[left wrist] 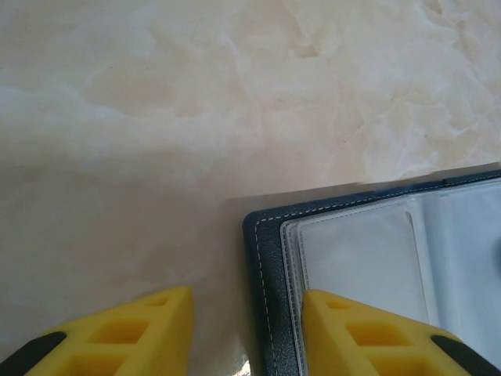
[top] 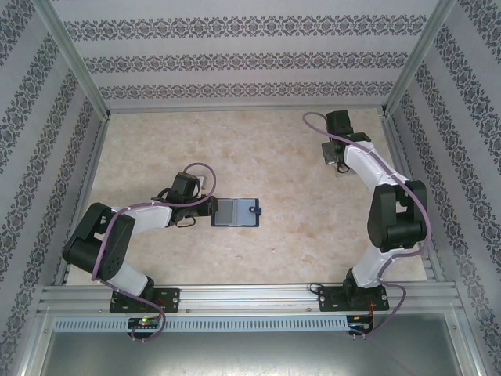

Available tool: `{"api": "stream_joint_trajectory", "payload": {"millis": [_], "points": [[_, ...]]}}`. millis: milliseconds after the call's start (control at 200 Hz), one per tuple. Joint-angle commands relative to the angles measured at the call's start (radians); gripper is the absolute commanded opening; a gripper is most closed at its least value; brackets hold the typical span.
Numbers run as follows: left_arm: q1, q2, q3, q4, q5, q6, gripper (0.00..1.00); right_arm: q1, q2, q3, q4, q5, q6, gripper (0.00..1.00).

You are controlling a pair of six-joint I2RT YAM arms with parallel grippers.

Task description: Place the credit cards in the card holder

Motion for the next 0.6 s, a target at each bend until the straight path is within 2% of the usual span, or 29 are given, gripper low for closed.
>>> {"api": "stream_joint_trajectory", "payload": {"millis": [0, 105, 295, 455, 595], "points": [[-0.011, 0.0, 0.019, -0.025, -0.004, 0.019, 0.42, -0.005, -0.052, 0.036, -0.093, -0.082, 0.105, 0.0], [-0.012, 0.01, 0.033, -0.033, 0.008, 0.019, 0.42, 0.013, -0.103, 0.048, -0.157, -0.092, 0.224, 0.0], [-0.012, 0.0, 0.045, -0.056, 0.029, 0.045, 0.42, 0.069, -0.236, -0.006, -0.179, -0.276, 0.395, 0.0], [-0.011, -0.048, 0.047, -0.095, 0.059, 0.044, 0.42, 0.094, -0.364, -0.171, -0.032, -0.597, 0.509, 0.0], [-0.011, -0.08, 0.035, -0.104, 0.099, -0.001, 0.43, 0.121, -0.407, -0.328, 0.124, -0.939, 0.518, 0.0]]}}
